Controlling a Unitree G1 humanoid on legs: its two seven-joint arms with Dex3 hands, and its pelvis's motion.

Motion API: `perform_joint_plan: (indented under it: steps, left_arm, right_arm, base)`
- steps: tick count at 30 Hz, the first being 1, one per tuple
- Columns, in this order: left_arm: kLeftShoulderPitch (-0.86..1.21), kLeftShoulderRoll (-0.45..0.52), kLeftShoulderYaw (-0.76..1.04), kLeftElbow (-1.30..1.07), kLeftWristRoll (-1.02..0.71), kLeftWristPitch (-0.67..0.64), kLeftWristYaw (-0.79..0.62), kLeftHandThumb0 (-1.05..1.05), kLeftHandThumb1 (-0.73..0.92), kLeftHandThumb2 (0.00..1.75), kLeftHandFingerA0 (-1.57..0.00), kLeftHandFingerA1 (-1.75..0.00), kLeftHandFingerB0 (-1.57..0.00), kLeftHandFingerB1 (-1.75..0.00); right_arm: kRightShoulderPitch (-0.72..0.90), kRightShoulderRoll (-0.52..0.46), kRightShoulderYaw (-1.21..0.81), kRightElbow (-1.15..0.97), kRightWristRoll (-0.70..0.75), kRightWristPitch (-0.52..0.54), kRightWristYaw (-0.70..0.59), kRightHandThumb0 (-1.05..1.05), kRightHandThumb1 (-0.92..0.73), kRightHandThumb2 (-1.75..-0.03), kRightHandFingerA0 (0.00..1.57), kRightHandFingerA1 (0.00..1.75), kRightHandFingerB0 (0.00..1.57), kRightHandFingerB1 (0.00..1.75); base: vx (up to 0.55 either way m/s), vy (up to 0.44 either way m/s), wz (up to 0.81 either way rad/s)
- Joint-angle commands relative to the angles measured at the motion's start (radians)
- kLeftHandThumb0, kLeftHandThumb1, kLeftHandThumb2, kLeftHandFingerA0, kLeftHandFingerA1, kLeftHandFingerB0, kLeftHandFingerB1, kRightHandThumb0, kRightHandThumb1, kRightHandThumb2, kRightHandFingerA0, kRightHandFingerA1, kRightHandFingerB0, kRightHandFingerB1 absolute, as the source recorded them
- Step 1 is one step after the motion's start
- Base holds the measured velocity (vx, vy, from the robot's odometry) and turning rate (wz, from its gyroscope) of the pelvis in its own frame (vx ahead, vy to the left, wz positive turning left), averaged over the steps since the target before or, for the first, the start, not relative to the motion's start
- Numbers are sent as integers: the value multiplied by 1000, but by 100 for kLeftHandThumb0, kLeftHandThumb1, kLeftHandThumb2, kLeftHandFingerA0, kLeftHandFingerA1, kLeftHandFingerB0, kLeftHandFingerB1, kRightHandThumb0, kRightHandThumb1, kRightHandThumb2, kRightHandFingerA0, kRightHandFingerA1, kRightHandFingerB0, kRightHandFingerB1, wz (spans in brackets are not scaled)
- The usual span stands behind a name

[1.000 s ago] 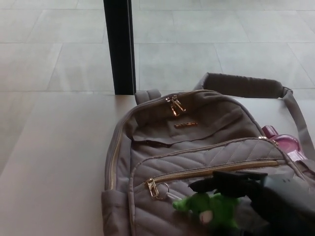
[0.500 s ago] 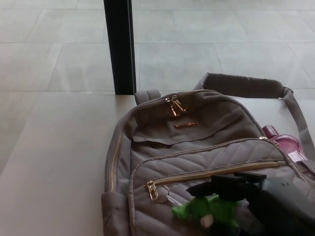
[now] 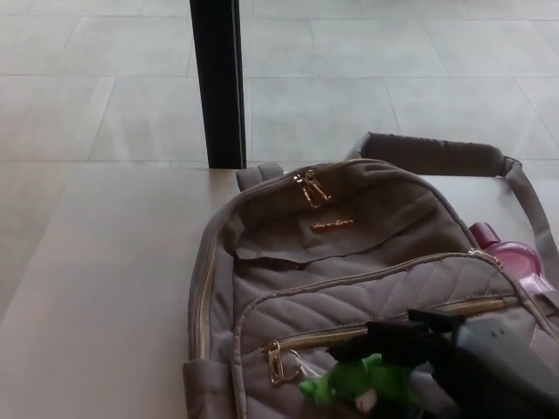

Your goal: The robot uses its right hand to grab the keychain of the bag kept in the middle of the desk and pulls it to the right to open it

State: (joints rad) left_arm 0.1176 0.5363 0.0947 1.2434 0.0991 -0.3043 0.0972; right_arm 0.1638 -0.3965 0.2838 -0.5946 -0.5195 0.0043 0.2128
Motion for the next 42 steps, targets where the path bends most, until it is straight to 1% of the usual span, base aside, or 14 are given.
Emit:
perform_joint_plan:
  steps: [1, 3, 4, 5, 6, 8, 10, 16, 20, 26, 28, 32, 38, 42]
  left_arm:
    - [-3, 19, 0, 0, 9, -26, 2, -59, 53, 57, -59, -55, -72, -47]
    - [-5, 17, 4, 2, 5, -24, -1, -58, 53, 57, -60, -55, -71, -46]
    - [-5, 14, 14, 3, -7, -26, -10, -60, 53, 57, -60, -56, -71, -47]
    - [-5, 15, 11, 3, -3, -25, -7, -60, 53, 57, -57, -57, -72, -46]
    - [-5, 16, 8, 4, 2, -24, -4, -63, 53, 58, -53, -57, -73, -47]
    - [-7, 16, 5, 7, 5, -19, -2, -61, 53, 57, -58, -57, -73, -46]
    - [-4, 19, -3, 4, 15, -26, 2, -63, 54, 57, -53, -59, -73, -46]
    - [-6, 16, -2, 8, 9, -21, -4, -62, 54, 57, -58, -55, -75, -46]
    - [-4, 16, -3, 6, 9, -21, -8, -61, 55, 57, -58, -54, -74, -45]
    - [4, 19, -1, 5, 7, -32, -12, -61, 55, 57, -56, -56, -74, -46]
    - [4, 21, -5, 5, 11, -28, -18, -61, 56, 58, -58, -56, -70, -45]
    - [13, 19, 0, 1, 6, -31, -20, -59, 56, 58, -59, -54, -70, -45]
    - [11, 19, 1, 14, 8, -25, -23, -62, 56, 58, -59, -55, -70, -45]
    - [19, 20, -1, 6, 11, -35, -18, -64, 57, 58, -57, -58, -71, -45]
  right_arm:
    - [47, -48, 38, 62, -62, 47, 81, -23, -58, -97, 93, 154, 94, 95]
    - [47, -47, 44, 66, -69, 41, 73, -22, -56, -103, 96, 147, 93, 99]
    - [46, -44, 50, 70, -81, 39, 67, -25, -54, -111, 91, 169, 83, 122]
    - [45, -41, 51, 68, -89, 45, 66, -25, -52, -115, 89, 173, 80, 127]
    - [46, -36, 53, 68, -95, 49, 62, -26, -49, -121, 89, 175, 75, 146]
    - [49, -24, 57, 77, -112, 43, 34, -27, -46, -130, 90, 175, 72, 168]
    - [53, -11, 60, 80, -133, 49, 12, -29, -46, -136, 92, 175, 73, 175]
    - [57, 8, 50, 111, -140, -20, -77, -27, -42, -141, 95, 175, 76, 171]
    - [42, 14, 17, 91, -114, 4, -50, -26, -46, -132, 96, 175, 71, 170]
    - [21, 26, -16, 79, -109, -9, -58, -27, -44, -138, 102, 175, 70, 173]
    - [-53, -6, -59, 76, -105, -21, -34, -27, -44, -132, 100, 175, 72, 169]
    - [-130, -19, -94, 66, -82, 3, 18, -27, -42, -137, 102, 175, 74, 171]
    - [-252, -86, -118, 85, -53, -57, 79, -32, -39, -143, 106, 175, 76, 174]
    - [-272, -105, -116, 77, -21, -54, 108, -32, -39, -141, 107, 175, 77, 174]
  base:
    - [0, 0, 0]
    - [0, 0, 0]
    - [0, 0, 0]
    - [0, 0, 0]
    - [0, 0, 0]
    - [0, 0, 0]
    - [0, 0, 0]
    - [0, 0, 0]
    - [0, 0, 0]
    - [0, 0, 0]
    - [0, 0, 0]
    - [0, 0, 0]
    - [0, 0, 0]
    - [0, 0, 0]
